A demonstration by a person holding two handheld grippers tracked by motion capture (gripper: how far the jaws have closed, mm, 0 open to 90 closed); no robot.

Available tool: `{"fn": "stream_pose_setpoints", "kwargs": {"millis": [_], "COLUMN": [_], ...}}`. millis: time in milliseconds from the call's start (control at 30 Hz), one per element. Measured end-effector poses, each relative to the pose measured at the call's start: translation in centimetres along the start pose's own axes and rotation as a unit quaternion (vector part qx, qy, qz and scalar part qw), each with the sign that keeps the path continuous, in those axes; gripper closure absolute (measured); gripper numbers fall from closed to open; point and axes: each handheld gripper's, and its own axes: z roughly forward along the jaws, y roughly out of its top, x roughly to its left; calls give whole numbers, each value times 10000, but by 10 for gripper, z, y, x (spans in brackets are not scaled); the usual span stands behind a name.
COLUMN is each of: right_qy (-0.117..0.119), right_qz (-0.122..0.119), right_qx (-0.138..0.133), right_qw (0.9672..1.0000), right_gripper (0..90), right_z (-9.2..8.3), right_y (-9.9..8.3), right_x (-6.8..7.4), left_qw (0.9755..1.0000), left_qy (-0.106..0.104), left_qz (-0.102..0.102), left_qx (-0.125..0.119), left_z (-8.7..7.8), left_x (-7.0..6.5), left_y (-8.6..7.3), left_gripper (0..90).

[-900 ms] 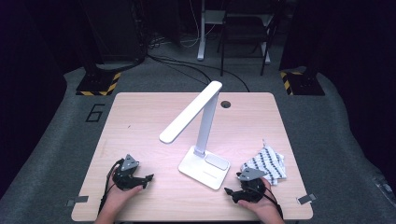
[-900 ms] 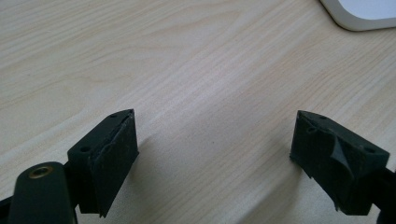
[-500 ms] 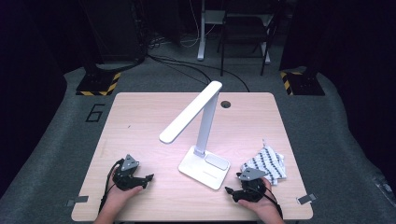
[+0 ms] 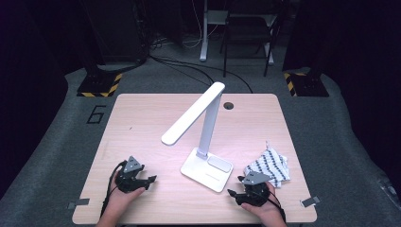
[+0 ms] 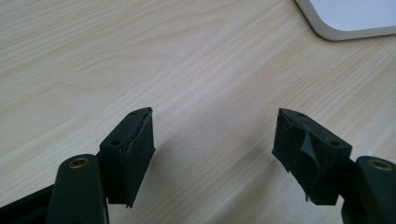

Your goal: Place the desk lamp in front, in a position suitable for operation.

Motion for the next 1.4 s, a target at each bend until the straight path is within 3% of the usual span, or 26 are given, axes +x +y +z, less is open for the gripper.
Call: {"fn": "stream_pose_setpoints", "kwargs": {"millis": [300,333,433,567,700,900,1200,1400], "right_qy": [-26,-10,-7,34,45,11,14,53], "right_qz": [197,215,228,294,514,726,915,922], "right_qx": [-84,-99,-123,-180,-265,-279,-194,-124], "right_qw": [9998,9997,9997,9994,9983,9970,9956,9956], "right_gripper": [327,325,325,335,336,331,307,261], "right_z": [-3,-3,-2,0,6,13,25,28], "right_y": [-2,0,1,4,9,13,17,18], "right_x": [-2,-3,-3,-2,-1,0,3,5], "left_qw": [9996,9994,9990,9981,9963,9943,9922,9921], "left_qy": [-157,-271,-357,-557,-807,-995,-1171,-1201], "left_qz": [-70,-13,69,35,70,143,-25,50], "left_qx": [-233,-215,-243,-279,-277,-346,-417,-358], "left_z": [1,0,2,4,15,27,61,67], "left_x": [-7,-11,-18,-22,-32,-42,-60,-66], "left_y": [1,3,5,8,18,34,55,59], "left_gripper": [336,354,374,374,392,447,393,372]}}
